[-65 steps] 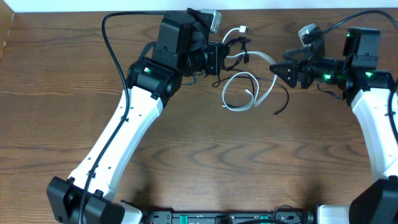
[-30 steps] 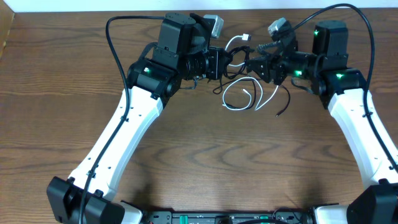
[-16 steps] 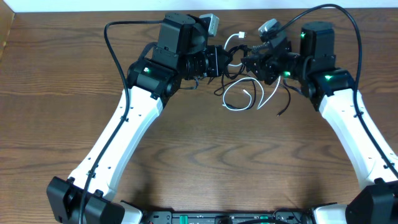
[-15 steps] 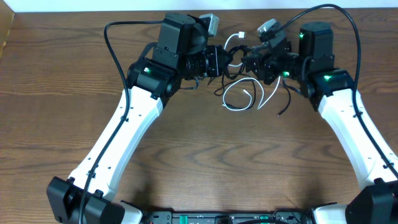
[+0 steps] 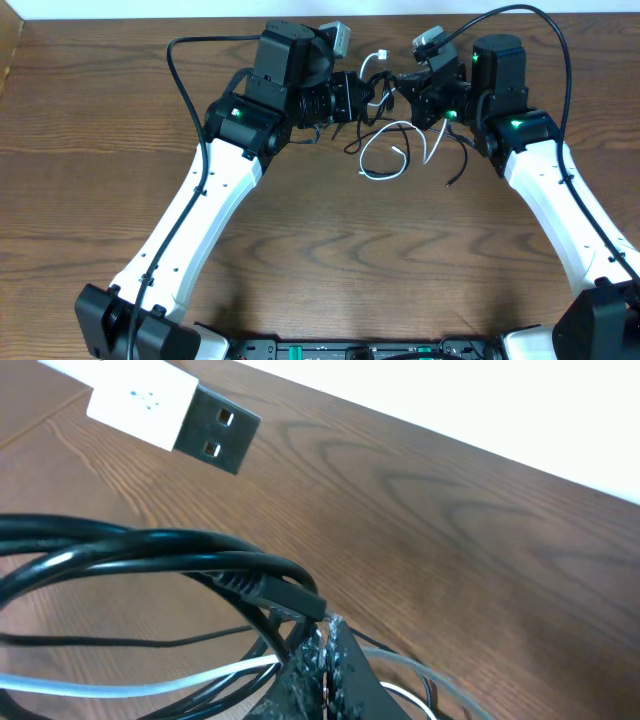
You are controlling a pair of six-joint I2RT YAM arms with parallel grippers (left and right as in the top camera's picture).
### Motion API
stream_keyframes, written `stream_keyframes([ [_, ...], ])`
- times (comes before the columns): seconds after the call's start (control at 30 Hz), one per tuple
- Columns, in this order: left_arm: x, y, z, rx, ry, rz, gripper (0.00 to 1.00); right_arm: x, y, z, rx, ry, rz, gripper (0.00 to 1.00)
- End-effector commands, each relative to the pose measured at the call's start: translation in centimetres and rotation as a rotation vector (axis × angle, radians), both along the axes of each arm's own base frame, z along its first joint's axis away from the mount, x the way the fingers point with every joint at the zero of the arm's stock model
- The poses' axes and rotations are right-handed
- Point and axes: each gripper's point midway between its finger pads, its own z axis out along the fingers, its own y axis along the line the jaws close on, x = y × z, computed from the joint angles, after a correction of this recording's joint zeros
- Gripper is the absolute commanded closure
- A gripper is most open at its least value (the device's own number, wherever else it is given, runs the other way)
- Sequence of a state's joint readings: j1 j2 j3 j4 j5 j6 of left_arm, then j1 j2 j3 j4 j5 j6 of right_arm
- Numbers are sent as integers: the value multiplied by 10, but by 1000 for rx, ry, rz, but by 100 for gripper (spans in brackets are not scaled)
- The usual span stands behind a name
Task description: Untangle cables
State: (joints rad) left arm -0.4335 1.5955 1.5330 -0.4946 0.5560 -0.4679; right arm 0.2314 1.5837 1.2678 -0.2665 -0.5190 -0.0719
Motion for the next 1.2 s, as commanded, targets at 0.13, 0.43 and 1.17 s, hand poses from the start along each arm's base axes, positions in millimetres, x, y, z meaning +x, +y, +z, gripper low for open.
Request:
stream_keyframes([
  [0.13,-1,-2,13,-15,-28,-12,92,-2,1,-8,11,52,-22,99],
  [0.43,-2,-2,12,-3,-38,-24,92,-7,-27,-38,-107,142,-100,67],
  [1.17,0,3,6,33,-42,-7,92,9,-67,-89,-187,249,-197,97],
])
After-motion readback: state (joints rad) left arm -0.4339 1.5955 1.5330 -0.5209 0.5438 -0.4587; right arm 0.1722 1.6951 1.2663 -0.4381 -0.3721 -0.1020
